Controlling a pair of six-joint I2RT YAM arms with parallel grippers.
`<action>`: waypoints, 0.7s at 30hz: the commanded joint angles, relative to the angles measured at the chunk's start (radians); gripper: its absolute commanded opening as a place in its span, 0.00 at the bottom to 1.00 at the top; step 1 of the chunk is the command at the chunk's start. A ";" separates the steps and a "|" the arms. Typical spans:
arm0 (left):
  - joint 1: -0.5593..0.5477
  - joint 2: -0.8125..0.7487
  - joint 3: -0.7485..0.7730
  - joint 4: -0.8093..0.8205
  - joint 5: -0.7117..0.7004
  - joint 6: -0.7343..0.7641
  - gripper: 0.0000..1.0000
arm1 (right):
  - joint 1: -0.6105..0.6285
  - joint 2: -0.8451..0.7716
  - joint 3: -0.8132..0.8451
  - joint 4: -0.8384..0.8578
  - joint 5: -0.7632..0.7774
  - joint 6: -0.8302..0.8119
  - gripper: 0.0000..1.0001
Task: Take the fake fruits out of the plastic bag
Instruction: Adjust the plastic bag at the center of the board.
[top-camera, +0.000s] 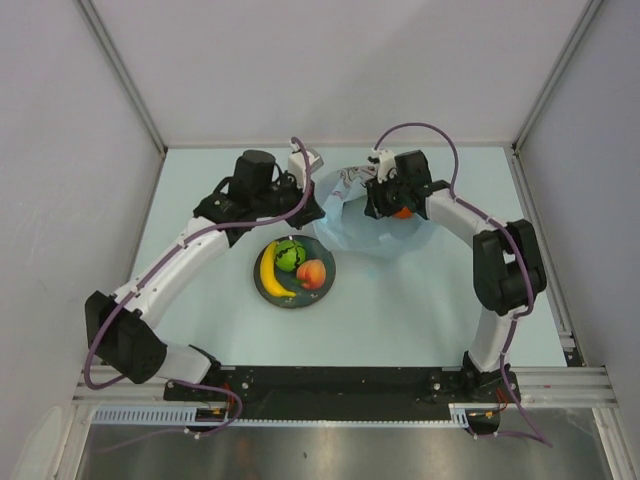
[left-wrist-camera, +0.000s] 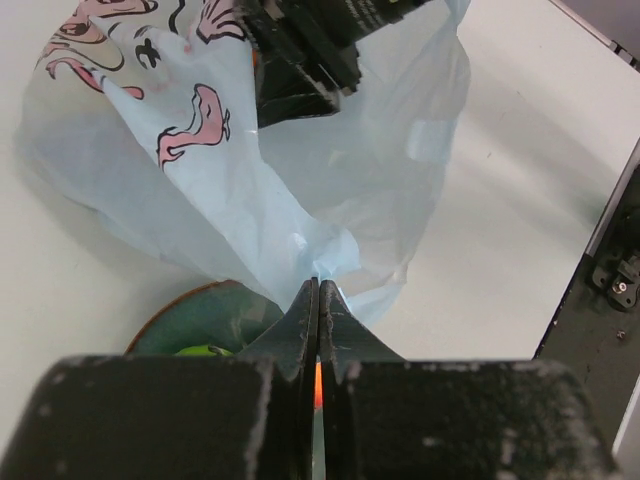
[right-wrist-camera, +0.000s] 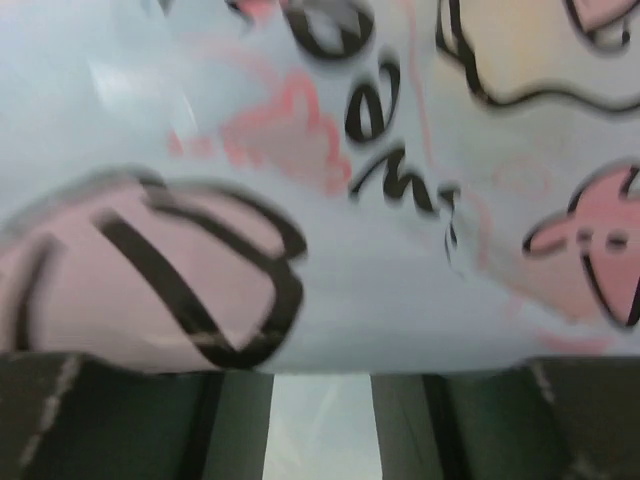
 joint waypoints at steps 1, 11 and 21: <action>-0.003 -0.029 0.042 0.009 -0.001 0.010 0.00 | 0.012 0.073 0.129 0.083 -0.098 0.124 0.48; -0.003 0.052 0.145 -0.005 0.080 -0.013 0.00 | 0.072 0.294 0.331 0.106 -0.092 0.296 0.79; -0.004 0.045 0.136 0.008 0.111 -0.020 0.00 | 0.129 0.464 0.526 0.110 0.114 0.304 1.00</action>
